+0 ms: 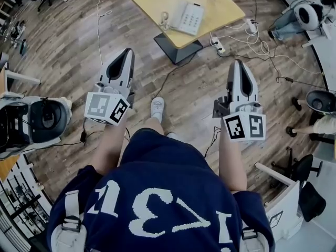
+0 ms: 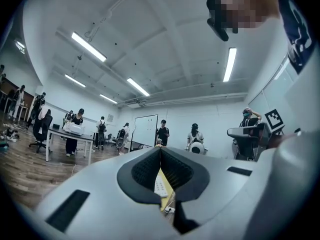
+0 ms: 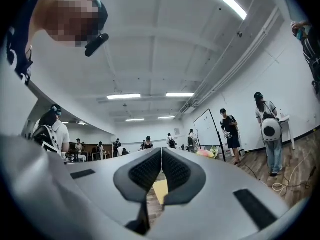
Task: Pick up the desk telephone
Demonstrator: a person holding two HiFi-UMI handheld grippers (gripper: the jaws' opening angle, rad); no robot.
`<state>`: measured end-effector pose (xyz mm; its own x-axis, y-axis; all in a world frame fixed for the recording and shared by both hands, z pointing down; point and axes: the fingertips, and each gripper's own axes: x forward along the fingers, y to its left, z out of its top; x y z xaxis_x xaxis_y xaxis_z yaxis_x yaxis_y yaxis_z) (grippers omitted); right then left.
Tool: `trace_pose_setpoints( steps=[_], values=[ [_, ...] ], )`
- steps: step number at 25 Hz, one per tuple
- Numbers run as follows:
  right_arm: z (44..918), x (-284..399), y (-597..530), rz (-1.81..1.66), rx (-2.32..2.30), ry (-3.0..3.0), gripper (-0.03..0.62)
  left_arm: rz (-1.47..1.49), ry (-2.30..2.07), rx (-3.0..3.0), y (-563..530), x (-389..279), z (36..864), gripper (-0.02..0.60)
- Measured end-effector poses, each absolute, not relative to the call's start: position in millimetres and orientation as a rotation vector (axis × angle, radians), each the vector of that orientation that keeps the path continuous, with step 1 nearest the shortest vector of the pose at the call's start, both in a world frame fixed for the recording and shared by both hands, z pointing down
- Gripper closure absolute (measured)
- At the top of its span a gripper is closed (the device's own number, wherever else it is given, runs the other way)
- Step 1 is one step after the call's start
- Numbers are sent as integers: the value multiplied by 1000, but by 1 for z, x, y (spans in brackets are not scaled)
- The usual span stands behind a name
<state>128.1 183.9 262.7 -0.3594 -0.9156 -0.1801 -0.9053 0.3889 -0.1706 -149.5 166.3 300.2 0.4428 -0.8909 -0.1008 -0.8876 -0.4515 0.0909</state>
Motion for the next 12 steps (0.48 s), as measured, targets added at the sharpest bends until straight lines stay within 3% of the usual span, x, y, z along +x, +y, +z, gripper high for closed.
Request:
trace_pose_setpoints(
  steps=[12],
  values=[
    [237,110,62,19,-1716,2287,566,-247,-1496,2777,15,-166,271,566]
  ],
)
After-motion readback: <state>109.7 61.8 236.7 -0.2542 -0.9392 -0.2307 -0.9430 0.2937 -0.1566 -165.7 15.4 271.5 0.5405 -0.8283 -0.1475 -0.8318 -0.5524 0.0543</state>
